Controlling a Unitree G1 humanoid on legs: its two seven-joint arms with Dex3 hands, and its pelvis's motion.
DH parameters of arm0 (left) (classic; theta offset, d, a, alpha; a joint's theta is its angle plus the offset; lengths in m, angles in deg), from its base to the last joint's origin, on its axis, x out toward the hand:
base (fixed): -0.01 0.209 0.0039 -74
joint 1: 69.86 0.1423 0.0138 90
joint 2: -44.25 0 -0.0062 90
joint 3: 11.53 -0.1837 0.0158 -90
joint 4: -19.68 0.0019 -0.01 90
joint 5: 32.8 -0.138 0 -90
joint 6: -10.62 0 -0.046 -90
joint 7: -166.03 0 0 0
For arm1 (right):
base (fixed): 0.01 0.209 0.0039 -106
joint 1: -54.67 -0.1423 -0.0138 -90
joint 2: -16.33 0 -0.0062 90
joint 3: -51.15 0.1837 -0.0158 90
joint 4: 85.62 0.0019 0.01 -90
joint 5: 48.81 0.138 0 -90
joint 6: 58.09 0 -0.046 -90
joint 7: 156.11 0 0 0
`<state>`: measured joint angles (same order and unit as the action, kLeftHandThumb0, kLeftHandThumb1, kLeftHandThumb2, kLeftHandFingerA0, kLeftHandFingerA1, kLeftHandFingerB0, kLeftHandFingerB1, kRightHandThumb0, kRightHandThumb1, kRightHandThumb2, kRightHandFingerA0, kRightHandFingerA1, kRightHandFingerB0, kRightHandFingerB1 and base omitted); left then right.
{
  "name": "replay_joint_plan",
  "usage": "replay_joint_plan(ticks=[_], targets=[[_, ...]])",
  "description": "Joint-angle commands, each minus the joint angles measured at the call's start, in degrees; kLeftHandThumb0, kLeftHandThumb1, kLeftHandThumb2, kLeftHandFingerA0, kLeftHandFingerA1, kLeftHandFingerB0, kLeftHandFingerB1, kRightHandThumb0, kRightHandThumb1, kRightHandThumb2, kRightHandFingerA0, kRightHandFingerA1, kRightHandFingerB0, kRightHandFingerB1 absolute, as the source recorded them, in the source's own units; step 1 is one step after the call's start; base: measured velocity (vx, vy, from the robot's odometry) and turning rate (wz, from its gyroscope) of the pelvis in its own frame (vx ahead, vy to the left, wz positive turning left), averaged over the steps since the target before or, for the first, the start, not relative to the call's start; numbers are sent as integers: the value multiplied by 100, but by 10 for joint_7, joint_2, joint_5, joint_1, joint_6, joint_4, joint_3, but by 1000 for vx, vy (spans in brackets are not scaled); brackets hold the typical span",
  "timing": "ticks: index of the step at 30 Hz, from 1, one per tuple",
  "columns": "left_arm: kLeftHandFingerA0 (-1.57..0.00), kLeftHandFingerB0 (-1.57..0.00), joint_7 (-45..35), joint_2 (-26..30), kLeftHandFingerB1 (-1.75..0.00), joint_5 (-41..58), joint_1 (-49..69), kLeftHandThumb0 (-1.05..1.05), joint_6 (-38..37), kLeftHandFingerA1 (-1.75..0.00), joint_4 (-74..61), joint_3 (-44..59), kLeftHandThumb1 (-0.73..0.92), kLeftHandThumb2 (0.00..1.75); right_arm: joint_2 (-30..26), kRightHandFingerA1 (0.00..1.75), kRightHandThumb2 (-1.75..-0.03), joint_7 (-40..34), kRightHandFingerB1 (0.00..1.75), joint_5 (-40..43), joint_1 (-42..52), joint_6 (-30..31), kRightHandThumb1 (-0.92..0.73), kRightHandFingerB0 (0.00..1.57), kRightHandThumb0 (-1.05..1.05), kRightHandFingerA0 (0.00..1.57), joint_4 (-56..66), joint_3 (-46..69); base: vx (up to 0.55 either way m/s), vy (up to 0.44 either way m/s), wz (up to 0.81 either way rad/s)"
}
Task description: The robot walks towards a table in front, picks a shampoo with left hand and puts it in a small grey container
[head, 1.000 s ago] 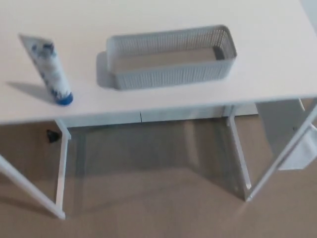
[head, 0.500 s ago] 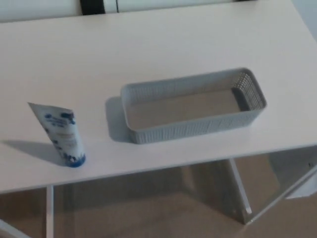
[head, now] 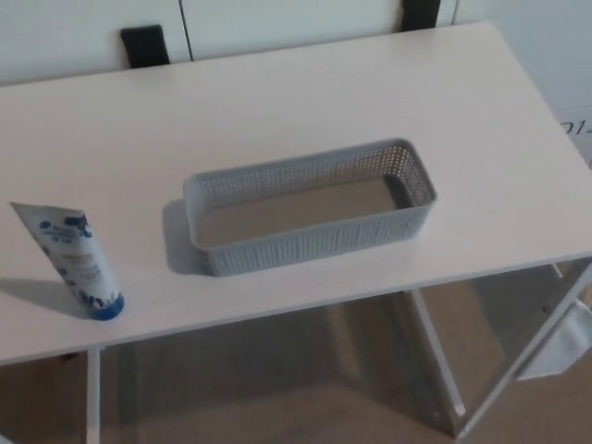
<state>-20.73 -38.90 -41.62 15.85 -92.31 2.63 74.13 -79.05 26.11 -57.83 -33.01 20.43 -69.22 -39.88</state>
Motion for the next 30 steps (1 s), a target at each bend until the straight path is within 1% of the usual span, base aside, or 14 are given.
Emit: replay_joint_plan(ticks=[1, 6, 13, 16, 17, 18, 19, 20, 21, 22, 24, 25, 28, 30], targets=[[-28, -36, -18, 20, -36, -17, 3, -41, 6, -47, -2, -10, 69, 61, -2, 47, -61, -6, 39, 1, 11, -4, -73, 51, -25, 70, -1, 5, 5, 71, -19], [-27, -35, -43, 24, -36, -11, 6, -41, 6, -49, -17, -15, 68, 61, -10, 46, -60, -1, 39, 3, 11, -4, -71, 50, -26, 67, -3, 11, 50, 158, -4], [-29, -26, -65, 38, -31, 2, 28, -41, -6, -47, -38, -1, 67, 61, -9, 47, -61, -3, 39, -2, 15, -3, -71, 50, -26, 67, 0, 6, 14, 84, 10], [-29, -24, -88, 43, -30, 10, 49, -40, -7, -46, -79, 4, 67, 61, -14, 46, -61, -3, 39, -3, 17, -3, -71, 50, -26, 68, 1, 6, 9, -12, 2], [-28, -23, -98, 48, -29, 18, 66, -44, -11, -52, -105, 10, 66, 61, -15, 47, -61, -3, 39, -5, 18, -4, -72, 50, -27, 70, 2, 4, -106, -95, 3], [-28, -23, -114, 55, -29, 29, 91, -44, -18, -52, -143, 18, 66, 61, -17, 47, -61, -4, 39, -7, 20, -6, -72, 50, -27, 70, 5, 1, -67, -100, 4], [-28, -22, -117, 56, -29, 32, 100, -43, -15, -49, -160, 23, 65, 60, -18, 57, -79, -2, 50, -6, 22, -8, -62, 47, -35, 64, 7, 2, -36, -100, -5], [-28, -22, -121, 56, -29, 37, 112, -43, -11, -49, -179, 28, 65, 60, -19, 57, -79, -1, 50, -4, 25, -10, -62, 47, -35, 64, 10, 3, -22, -87, 0], [-24, -15, -129, 67, -42, 50, 154, -53, -42, -55, -218, 43, 50, 81, -18, 46, -61, 0, 39, -1, 28, -10, -72, 50, -26, 67, 11, 5, 6, -81, 2], [-31, -19, -132, 70, -28, 57, 174, -50, -48, -47, -238, 52, 65, 60, -18, 46, -61, 0, 39, -2, 29, -10, -72, 51, -27, 68, 9, 5, 0, 0, 0], [-34, -18, -138, 73, -29, 78, 223, -51, -55, -43, -282, 82, 65, 65, -18, 46, -61, 0, 39, -4, 25, -7, -73, 49, -27, 67, 1, 3, 0, 0, 0], [-32, -17, -144, 74, -27, 89, 242, -48, -53, -40, -300, 96, 63, 59, -17, 46, -61, 1, 39, -5, 23, -5, -73, 49, -27, 66, 0, 3, 0, 0, 0], [-30, -18, -176, 65, -28, 135, 283, -47, -41, -40, -328, 145, 58, 59, -12, 46, -61, -3, 39, -8, 16, -2, -72, 49, -27, 67, -6, 0, 0, 0, 0], [-32, -18, -188, 62, -27, 149, 303, -48, -43, -39, -340, 164, 56, 57, -11, 46, -61, -4, 39, -9, 14, -2, -72, 49, -27, 67, -8, -1, 0, 0, 0]])
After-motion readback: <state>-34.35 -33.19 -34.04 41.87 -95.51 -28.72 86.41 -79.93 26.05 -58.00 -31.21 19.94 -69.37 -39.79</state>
